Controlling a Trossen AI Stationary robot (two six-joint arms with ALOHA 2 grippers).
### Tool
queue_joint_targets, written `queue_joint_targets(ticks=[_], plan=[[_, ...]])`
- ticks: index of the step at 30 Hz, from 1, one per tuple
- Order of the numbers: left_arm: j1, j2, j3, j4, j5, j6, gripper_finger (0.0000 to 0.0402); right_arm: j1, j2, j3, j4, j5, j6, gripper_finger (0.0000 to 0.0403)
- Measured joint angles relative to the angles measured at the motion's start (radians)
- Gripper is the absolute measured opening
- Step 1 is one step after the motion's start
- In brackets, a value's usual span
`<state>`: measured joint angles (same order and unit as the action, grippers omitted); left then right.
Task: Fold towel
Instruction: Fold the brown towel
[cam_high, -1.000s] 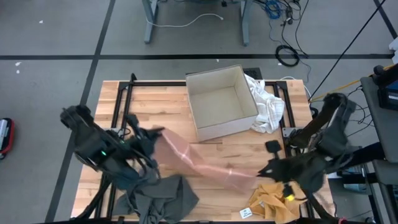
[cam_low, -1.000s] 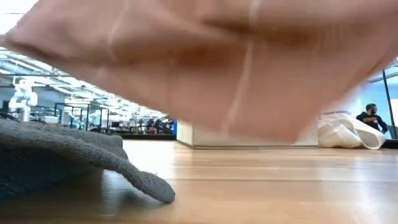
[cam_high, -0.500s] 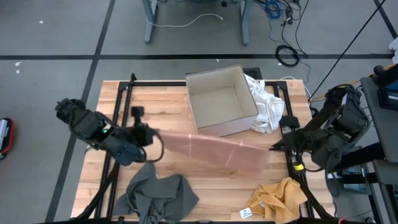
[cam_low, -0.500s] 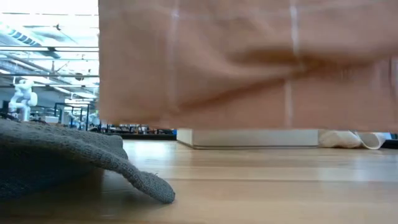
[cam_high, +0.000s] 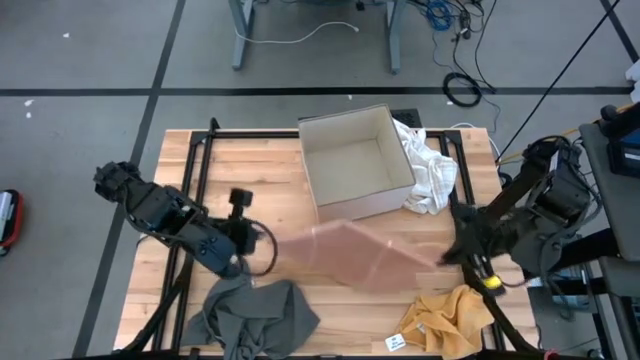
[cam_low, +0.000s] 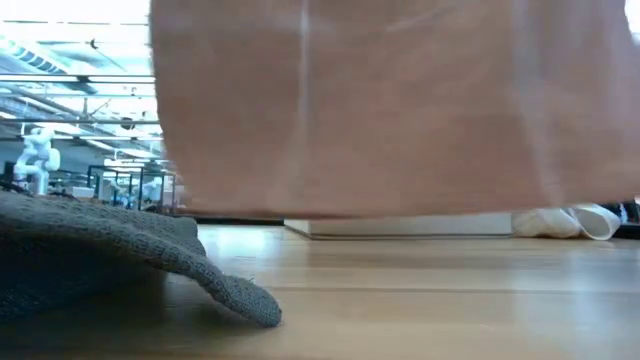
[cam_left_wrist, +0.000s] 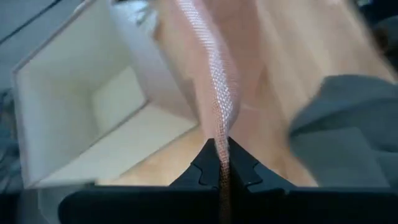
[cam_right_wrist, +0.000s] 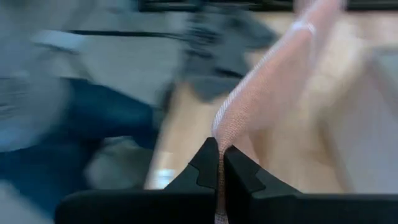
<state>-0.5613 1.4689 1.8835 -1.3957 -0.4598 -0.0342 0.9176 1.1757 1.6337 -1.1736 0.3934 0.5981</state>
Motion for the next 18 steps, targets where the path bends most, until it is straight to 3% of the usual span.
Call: queue_joint_targets(ticks=[2, 5, 7, 12, 15, 18], plan=[[-0.008, -0.002, 0.0, 0.012, -0.087, 0.009, 0.0, 0.001, 0.002, 0.0, 0.017, -0.029, -0.018, 0.0], [-0.003, -0.003, 0.0, -0.01, -0.263, -0.001, 0.0, -0.001, -0.006, 0.0, -0.08, 0.029, 0.017, 0.0], [0.007, -0.003, 0.0, -0.007, -0.247, -0.011, 0.0, -0.002, -0.007, 0.0, -0.141, 0.064, 0.059, 0.0], [0.019, -0.002, 0.0, -0.001, -0.02, -0.011, 0.0001, 0.001, -0.006, 0.0, -0.079, 0.004, 0.041, 0.0], [0.014, -0.002, 0.0, -0.001, -0.033, -0.009, 0.0001, 0.0, -0.01, 0.0, -0.069, -0.001, 0.011, 0.0], [0.013, -0.002, 0.0, -0.005, -0.144, -0.003, 0.0001, -0.004, -0.023, 0.0, -0.135, 0.044, 0.016, 0.0]])
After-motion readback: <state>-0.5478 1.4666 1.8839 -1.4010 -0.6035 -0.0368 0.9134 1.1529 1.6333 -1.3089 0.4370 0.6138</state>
